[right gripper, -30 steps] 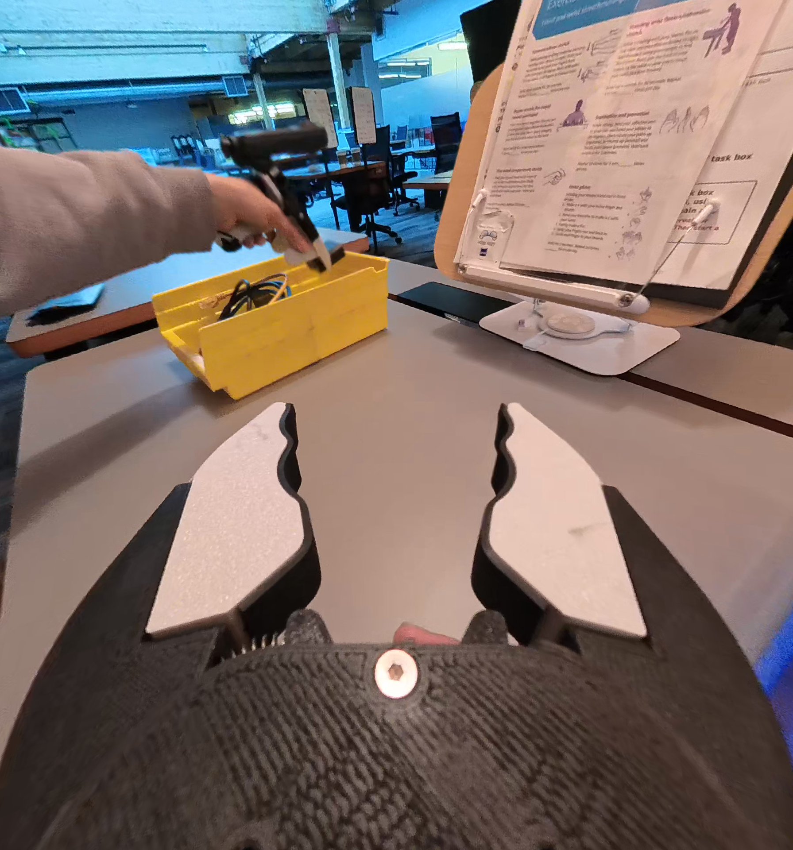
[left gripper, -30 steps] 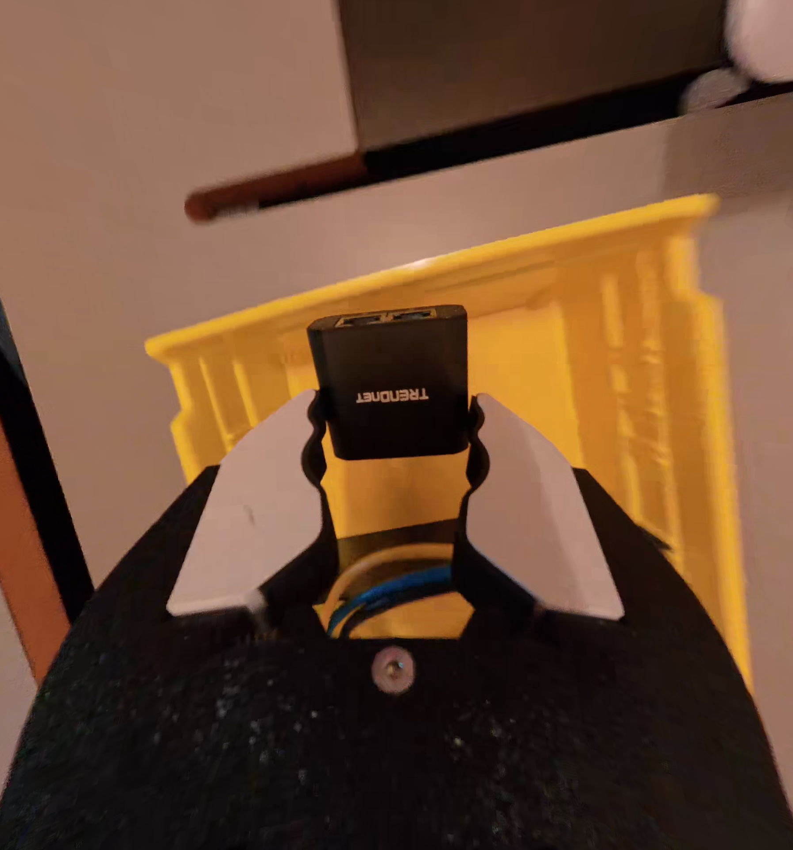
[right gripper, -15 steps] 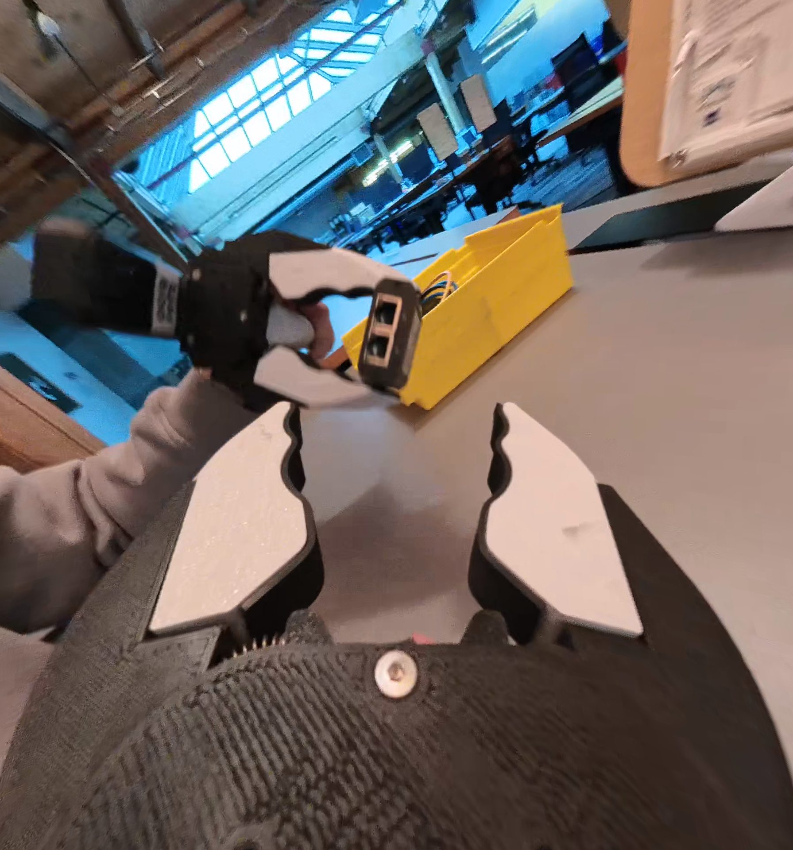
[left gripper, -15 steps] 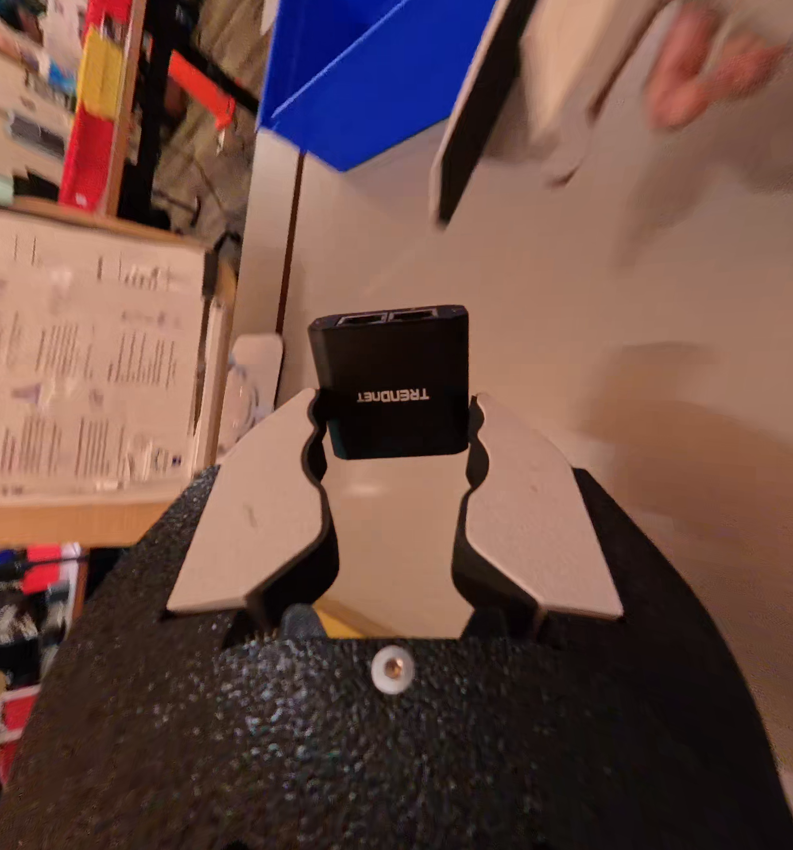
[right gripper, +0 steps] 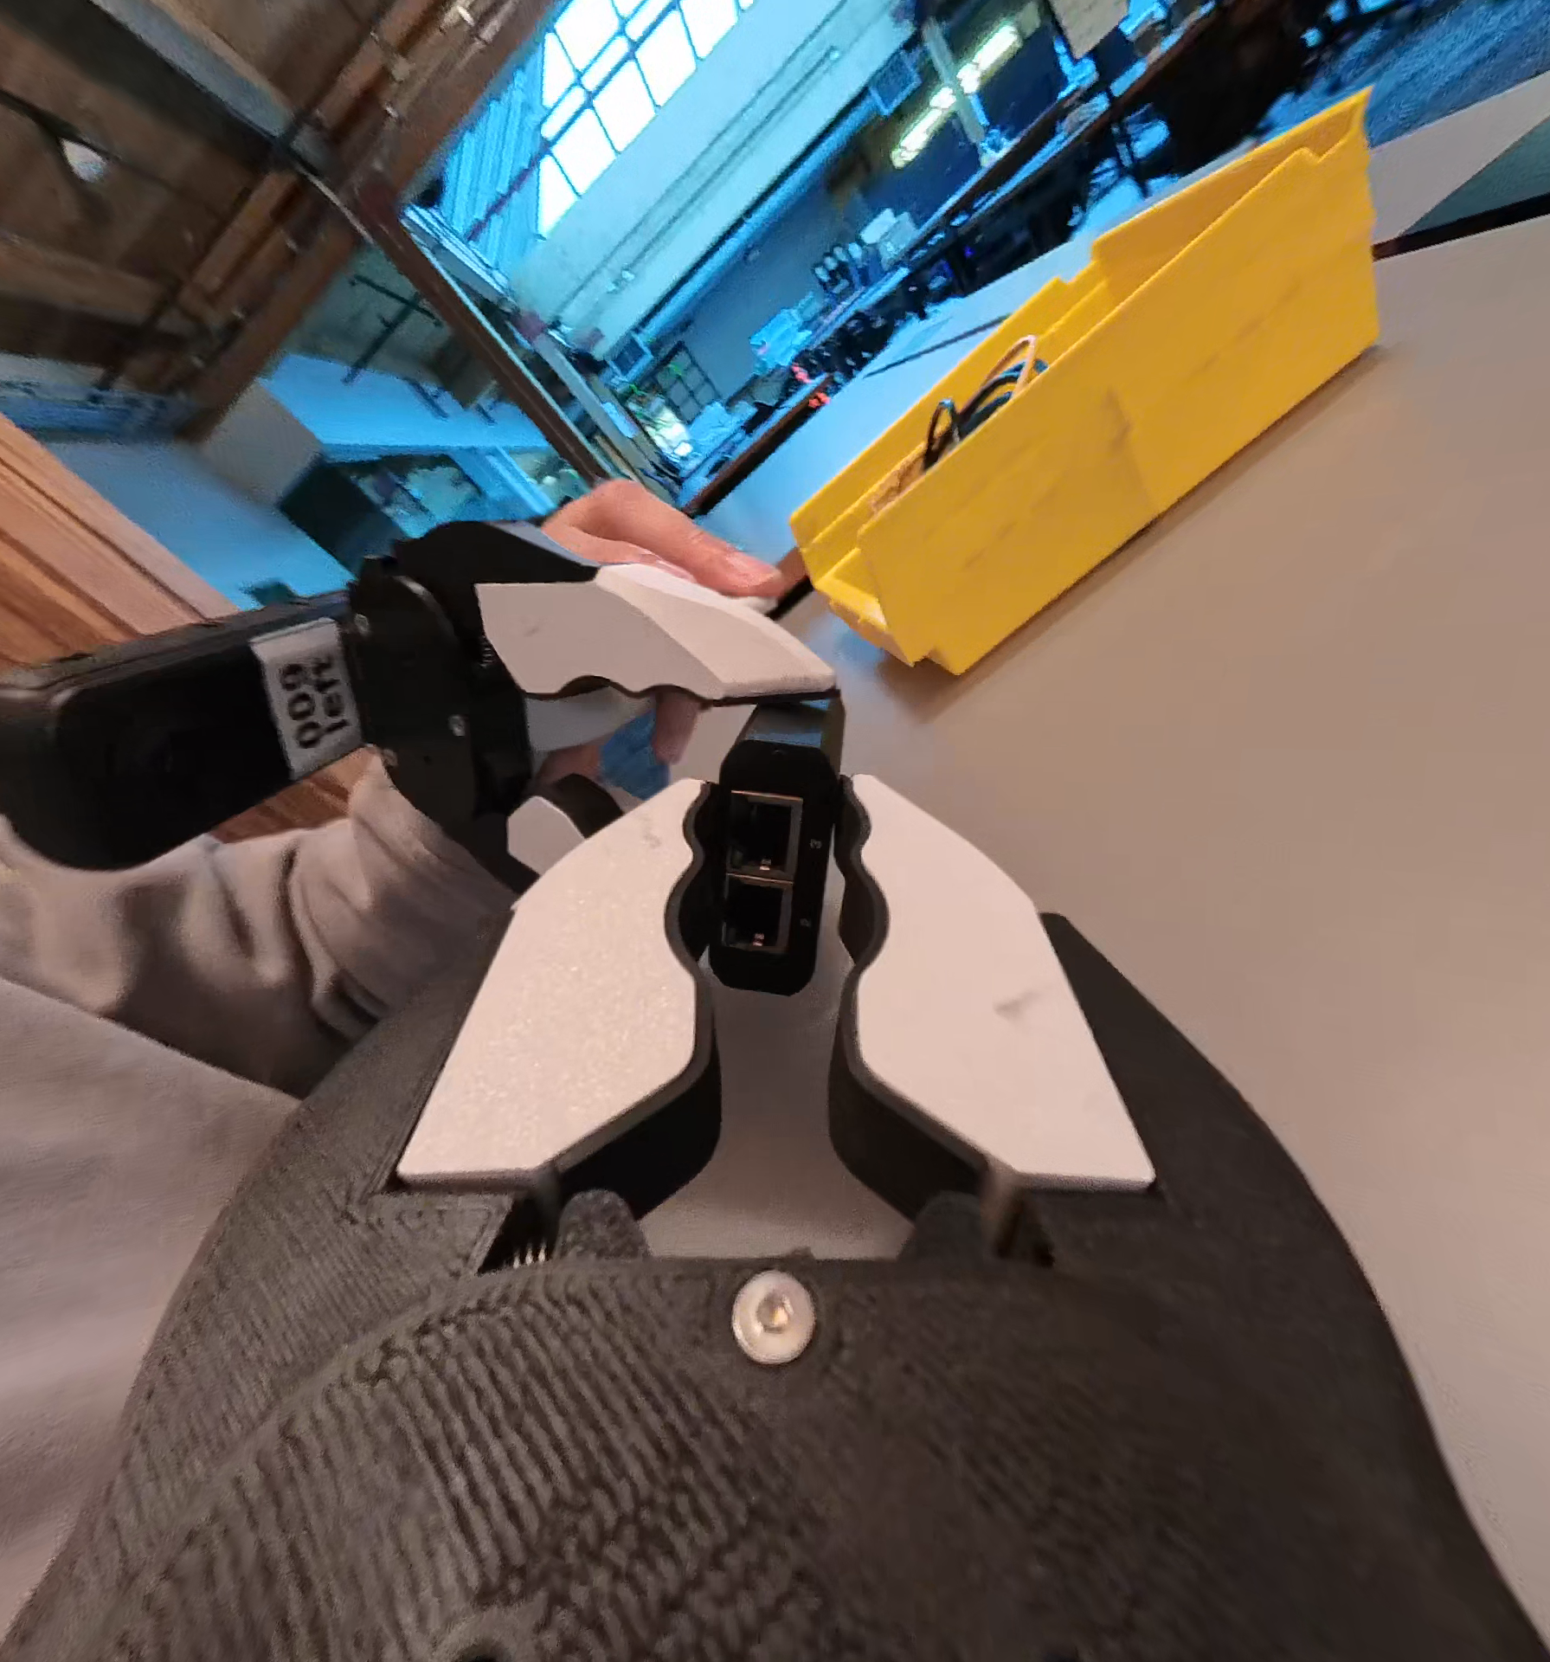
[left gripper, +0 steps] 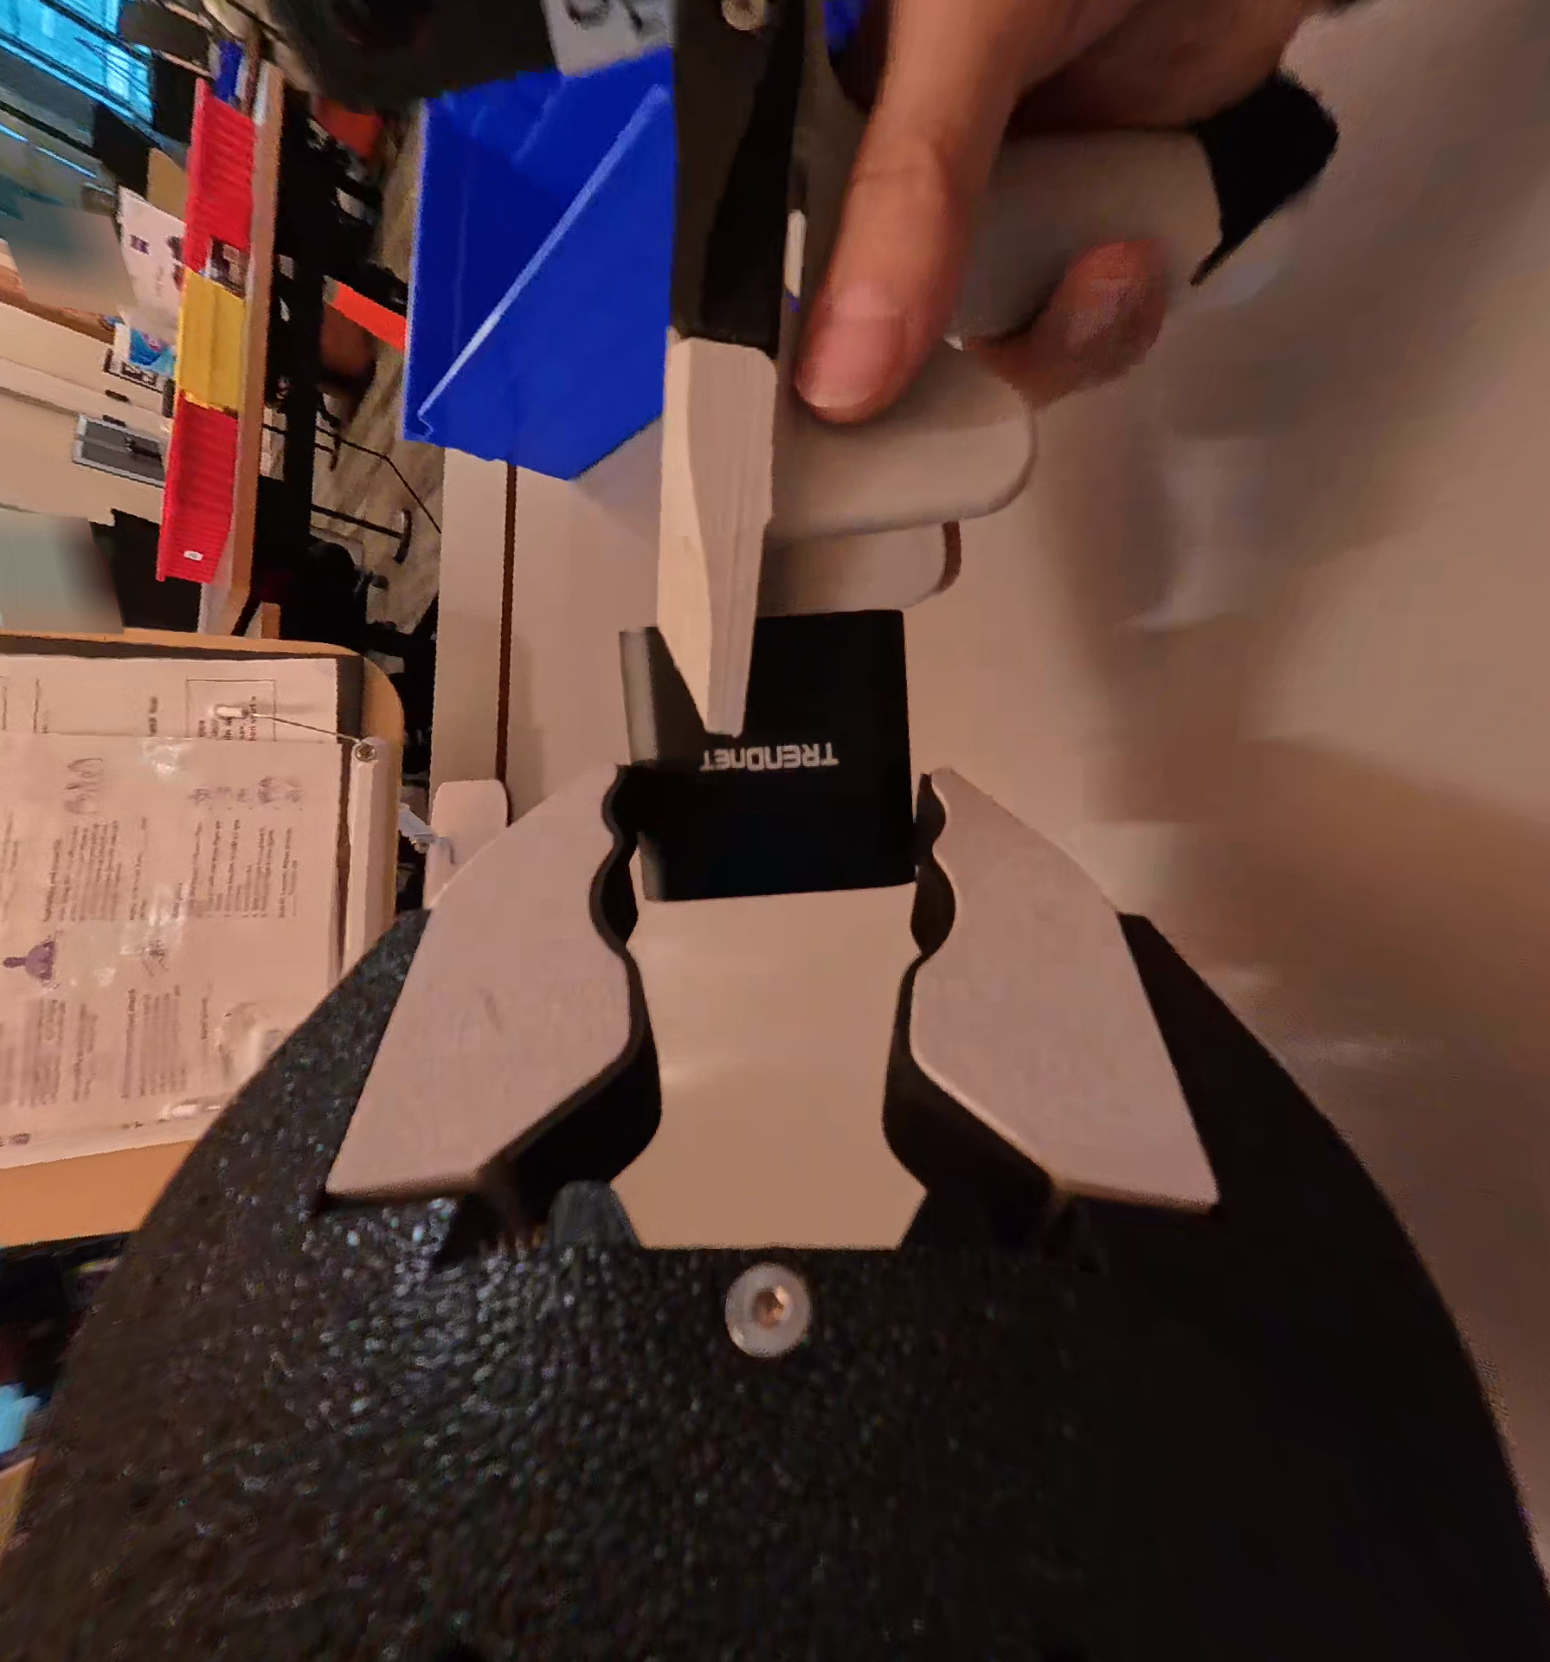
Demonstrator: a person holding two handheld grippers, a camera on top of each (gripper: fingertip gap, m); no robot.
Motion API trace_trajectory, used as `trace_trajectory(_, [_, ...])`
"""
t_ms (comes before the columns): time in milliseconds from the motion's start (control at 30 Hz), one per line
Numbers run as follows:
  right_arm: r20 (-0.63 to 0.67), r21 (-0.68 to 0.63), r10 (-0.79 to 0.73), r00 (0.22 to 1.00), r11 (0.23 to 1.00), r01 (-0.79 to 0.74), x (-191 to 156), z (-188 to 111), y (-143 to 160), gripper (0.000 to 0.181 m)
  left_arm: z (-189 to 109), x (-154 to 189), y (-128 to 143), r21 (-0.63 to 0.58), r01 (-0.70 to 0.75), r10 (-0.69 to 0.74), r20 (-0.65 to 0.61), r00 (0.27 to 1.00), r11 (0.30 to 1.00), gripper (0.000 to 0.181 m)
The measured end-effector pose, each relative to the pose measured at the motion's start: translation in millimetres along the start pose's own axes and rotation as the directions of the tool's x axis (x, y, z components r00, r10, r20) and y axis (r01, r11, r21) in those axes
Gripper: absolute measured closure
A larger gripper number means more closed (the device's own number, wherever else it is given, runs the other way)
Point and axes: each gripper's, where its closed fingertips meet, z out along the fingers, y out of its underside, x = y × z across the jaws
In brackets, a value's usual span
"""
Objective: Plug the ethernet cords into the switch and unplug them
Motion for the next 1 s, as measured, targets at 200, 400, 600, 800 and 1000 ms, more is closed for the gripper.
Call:
trace_trajectory(200, [0.170, 0.147, 0.056, 0.984, 0.986, -0.081, -7.4, -23.6, -26.2, 0.157, -14.8, -18.0, -0.3, 0.186, 0.737, -0.712, -0.190, 0.676, 0.650, 0.113])
trace_trajectory(400, [0.171, 0.167, -0.032, 0.985, 0.986, 0.003, -3.2, -21.9, -20.1, 0.157, -19.7, 5.8, -13.6, 0.024, 0.998, -0.775, -0.628, 0.065, 0.064, 0.150])
trace_trajectory(600, [0.203, 0.094, -0.006, 0.979, 0.995, -0.013, -4.1, -11.5, -3.3, 0.158, -18.7, 25.0, -11.5, -0.056, 0.998, -0.744, -0.669, -0.007, 0.041, 0.146])
trace_trajectory(800, [0.250, 0.084, 0.024, 0.968, 0.995, -0.047, -11.6, -4.2, 1.2, 0.158, -18.6, 18.9, -7.2, -0.040, 0.999, -0.740, -0.671, -0.037, -0.014, 0.138])
trace_trajectory(1000, [0.239, 0.051, 0.015, 0.971, 0.998, -0.028, -10.7, 2.4, 10.1, 0.158, -12.2, 21.7, -9.7, -0.014, 0.999, -0.749, -0.662, 0.017, 0.035, 0.157])
